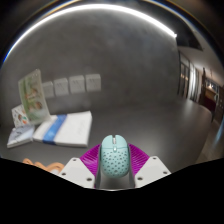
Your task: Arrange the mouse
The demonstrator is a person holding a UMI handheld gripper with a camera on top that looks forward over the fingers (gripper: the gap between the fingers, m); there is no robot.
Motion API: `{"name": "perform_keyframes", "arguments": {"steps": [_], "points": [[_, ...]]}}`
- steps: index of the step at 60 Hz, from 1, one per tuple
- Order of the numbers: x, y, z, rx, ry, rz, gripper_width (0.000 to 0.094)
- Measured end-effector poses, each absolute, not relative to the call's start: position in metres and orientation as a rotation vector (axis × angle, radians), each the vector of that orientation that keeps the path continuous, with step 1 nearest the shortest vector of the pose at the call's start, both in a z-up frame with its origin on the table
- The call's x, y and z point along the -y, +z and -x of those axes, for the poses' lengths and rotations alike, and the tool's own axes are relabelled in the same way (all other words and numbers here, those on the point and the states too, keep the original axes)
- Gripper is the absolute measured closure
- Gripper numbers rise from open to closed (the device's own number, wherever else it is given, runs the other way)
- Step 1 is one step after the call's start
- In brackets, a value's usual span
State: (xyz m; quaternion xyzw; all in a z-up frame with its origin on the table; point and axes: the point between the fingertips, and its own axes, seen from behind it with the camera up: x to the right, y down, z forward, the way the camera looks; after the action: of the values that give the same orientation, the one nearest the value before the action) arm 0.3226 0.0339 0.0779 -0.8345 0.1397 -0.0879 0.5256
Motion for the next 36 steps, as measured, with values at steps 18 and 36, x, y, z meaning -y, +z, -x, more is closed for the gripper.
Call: {"name": "perform_keyframes", "arguments": {"steps": [18,36], "points": [[0.008,0.137,-0.102,-0.123,-0.130,1.909,0.0546],[0.016,-0.010,-0.056,-0.153,-0.068,2.143,0.0521]]}}
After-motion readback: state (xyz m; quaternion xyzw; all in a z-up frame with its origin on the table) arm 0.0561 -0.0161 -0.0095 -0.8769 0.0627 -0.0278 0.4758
